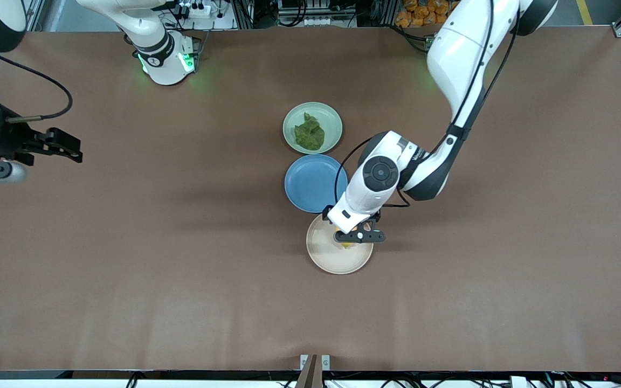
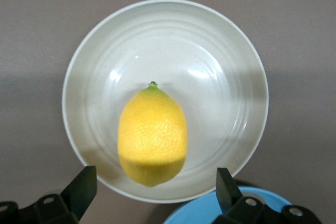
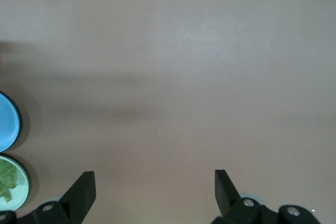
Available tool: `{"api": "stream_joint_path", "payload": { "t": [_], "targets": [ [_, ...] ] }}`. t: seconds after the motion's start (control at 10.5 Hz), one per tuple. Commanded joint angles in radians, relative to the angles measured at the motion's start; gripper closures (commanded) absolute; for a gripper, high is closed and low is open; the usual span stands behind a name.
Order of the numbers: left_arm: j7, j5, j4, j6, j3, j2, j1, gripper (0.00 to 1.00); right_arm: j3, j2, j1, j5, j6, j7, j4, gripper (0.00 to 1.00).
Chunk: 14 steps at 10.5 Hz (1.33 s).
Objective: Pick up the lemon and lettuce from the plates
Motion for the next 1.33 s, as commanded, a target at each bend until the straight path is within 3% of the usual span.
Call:
{"api": "stream_joint_path", "payload": {
  "t": [0.0, 0.19, 0.28, 0.47, 0.76, 0.95, 1.23],
  "targets": [
    [-0.047, -0.001, 0.023, 0.040, 0.026, 0.033, -0.028, 0.00, 0.042, -0.005, 0.000, 0.011, 0.065, 0.041, -0.060, 0.00],
    [-0.053, 0.001, 0.023, 0.057, 0.028, 0.041, -0.028, 0.02, 0.106, -0.008, 0.000, 0.011, 0.119, 0.179, -0.110, 0.00],
    [-0.053, 0.010, 0.023, 0.060, 0.031, 0.041, -0.034, 0.11, 0.139, -0.006, 0.000, 0.011, 0.142, 0.248, -0.136, 0.00],
    [-0.064, 0.022, 0.023, 0.067, 0.049, 0.046, -0.039, 0.18, 0.200, 0.002, 0.003, 0.011, 0.205, 0.363, -0.205, 0.00],
    [-0.076, 0.044, 0.023, 0.071, 0.058, 0.057, -0.039, 0.41, 0.317, 0.006, 0.010, 0.011, 0.415, 0.567, -0.370, 0.00],
    [-0.079, 0.044, 0.023, 0.080, 0.063, 0.064, -0.039, 0.47, 0.390, 0.026, 0.014, 0.011, 0.522, 0.692, -0.447, 0.00],
    [-0.081, 0.061, 0.022, 0.082, 0.065, 0.076, -0.037, 0.50, 0.456, 0.103, 0.069, 0.002, 0.566, 0.904, -0.460, 0.00]
  ]
}}
